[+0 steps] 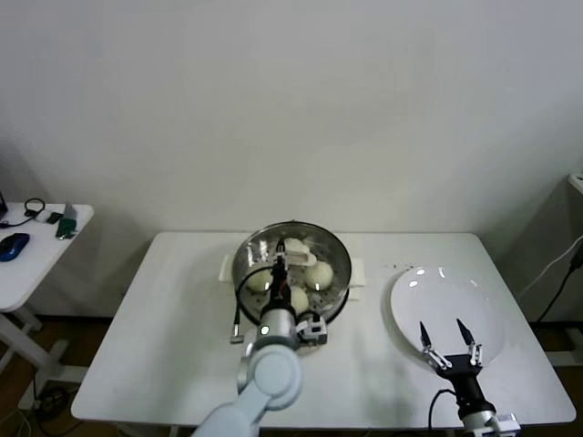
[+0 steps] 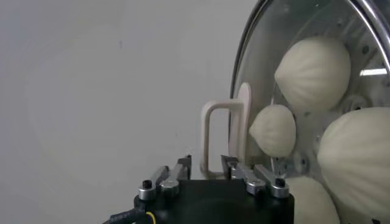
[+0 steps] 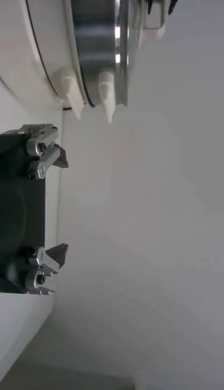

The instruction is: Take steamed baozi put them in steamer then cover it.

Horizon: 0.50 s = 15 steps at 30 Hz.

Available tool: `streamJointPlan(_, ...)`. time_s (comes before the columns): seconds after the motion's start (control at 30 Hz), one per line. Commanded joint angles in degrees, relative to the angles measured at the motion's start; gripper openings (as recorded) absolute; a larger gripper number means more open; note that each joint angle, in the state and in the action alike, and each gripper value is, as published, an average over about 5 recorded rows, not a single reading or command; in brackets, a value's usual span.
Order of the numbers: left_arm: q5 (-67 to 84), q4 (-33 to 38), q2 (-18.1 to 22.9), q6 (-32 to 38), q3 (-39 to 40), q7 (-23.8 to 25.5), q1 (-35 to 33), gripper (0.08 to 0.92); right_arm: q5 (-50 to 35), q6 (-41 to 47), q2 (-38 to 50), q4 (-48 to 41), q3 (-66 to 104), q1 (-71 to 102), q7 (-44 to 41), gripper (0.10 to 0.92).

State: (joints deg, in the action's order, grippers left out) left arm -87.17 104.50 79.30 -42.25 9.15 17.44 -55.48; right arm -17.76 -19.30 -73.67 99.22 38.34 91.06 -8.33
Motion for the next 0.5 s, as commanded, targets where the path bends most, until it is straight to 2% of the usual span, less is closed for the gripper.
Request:
streamJointPlan(0.03, 1.04, 1.64, -0.64, -2.75, 0.06, -0.11, -0.48, 0.433, 0.11, 0.14, 0.1, 0.14, 0.05, -0.16, -0.1, 0.823)
streamJointPlan(0.33, 9.3, 8.93, -3.63, -2.75, 0.68, -0.57, -0.69, 0.693, 0.01, 1.04, 0.29, 0.12, -0.23, -0.49, -0.33, 0.823)
streamJointPlan(0.5, 20.89, 13.54, -5.45, -2.75, 1.04, -6.04, -1.12, 0.806, -1.37, 3.05, 0.57, 0.71, -0.88, -0.55, 1.91, 0.823)
